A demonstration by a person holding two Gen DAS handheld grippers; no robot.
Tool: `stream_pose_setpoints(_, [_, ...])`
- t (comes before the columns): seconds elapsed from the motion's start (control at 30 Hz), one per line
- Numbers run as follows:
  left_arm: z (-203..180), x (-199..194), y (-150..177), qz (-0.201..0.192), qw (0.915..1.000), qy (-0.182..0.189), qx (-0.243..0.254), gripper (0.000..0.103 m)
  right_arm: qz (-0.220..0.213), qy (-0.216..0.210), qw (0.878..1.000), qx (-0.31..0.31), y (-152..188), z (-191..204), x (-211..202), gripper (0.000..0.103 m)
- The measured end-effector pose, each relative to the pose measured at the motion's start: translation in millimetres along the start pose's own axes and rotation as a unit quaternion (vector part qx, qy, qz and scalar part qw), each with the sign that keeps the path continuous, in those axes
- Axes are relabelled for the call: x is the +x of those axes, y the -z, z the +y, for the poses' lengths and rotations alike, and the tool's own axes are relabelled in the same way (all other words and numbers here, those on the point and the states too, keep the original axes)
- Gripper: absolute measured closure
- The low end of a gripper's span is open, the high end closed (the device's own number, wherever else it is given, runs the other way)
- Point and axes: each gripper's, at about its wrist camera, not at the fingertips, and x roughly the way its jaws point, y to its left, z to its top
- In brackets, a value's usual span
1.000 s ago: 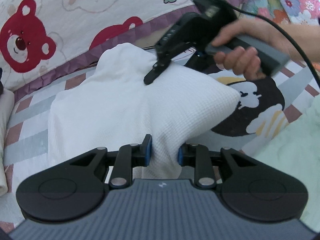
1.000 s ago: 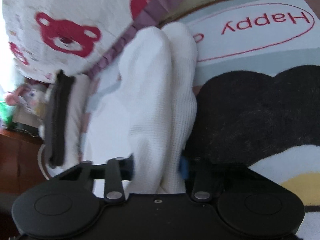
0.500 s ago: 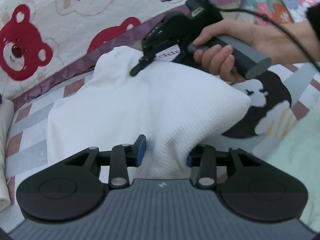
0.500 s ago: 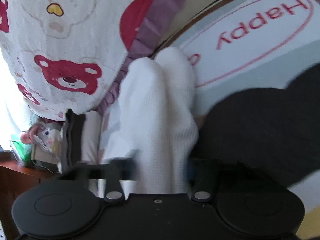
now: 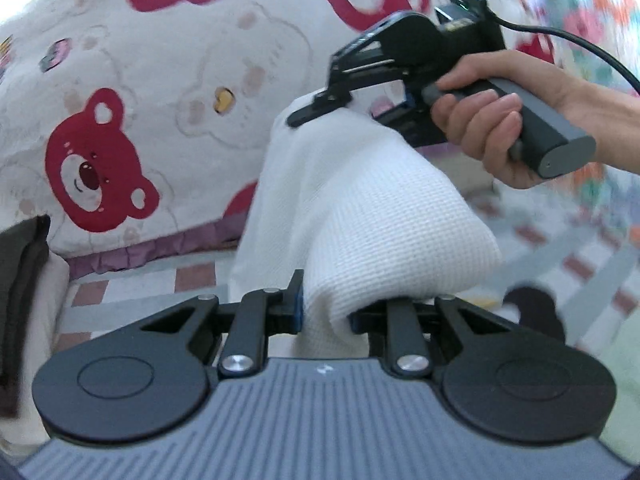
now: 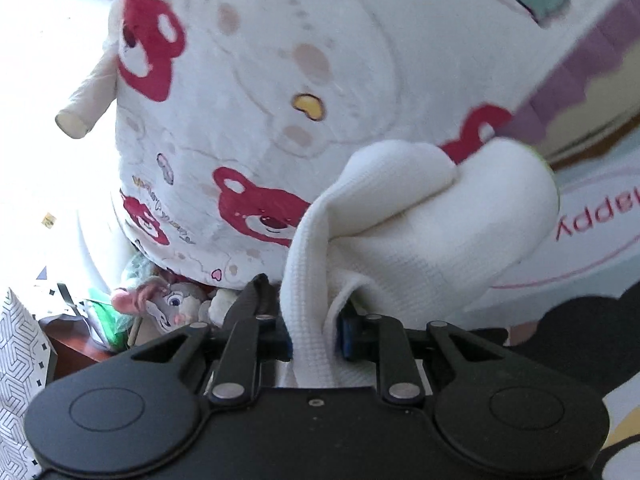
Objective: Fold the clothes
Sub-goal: 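Hold the folded cream garment with both grippers and lift it off the bed, then carry the held garment with both grippers toward the clothes stack by the bunny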
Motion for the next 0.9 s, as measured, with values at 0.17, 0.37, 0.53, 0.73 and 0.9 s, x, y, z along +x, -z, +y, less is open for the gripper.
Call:
stream_pose_setpoints(0.17, [27.1, -14.4, -4.9, -0.034, 0.9992, -0.003, -0.023, 0.083, -0.015, -0.022, 0.999, -0.03, -4.4, 35.1, -0.3, 0.079])
stream_pose_setpoints(0.37, [82.3, -40.9, 1.2, -0.039, 0.9959, -0.038, -0.072, 0.083, -0.001, -0.065, 0.997, -0.045, 9.4, 69.6, 37.6, 0.079])
stream_pose_setpoints(0.53, [127.5, -51.5, -12.7, -0.051, 0.9916, -0.09, -0.076, 0.083, 0.03, -0.086, 0.994, -0.062, 14.4, 118.9, 99.7, 0.079])
stream_pose_setpoints(0.73, [247.6, -65.1, -10.2, -0.13, 0.9524, -0.075, -0.266, 0.083, 0.032, -0.047, 0.995, -0.077, 9.2, 211.4, 181.4, 0.079])
stream_pose_setpoints(0.9, [346.3, -94.3, 57.1, -0.134, 0.8941, -0.163, -0.395, 0.083, 0.097, 0.04, 0.978, -0.18, 59.5, 299.4, 312.2, 0.075])
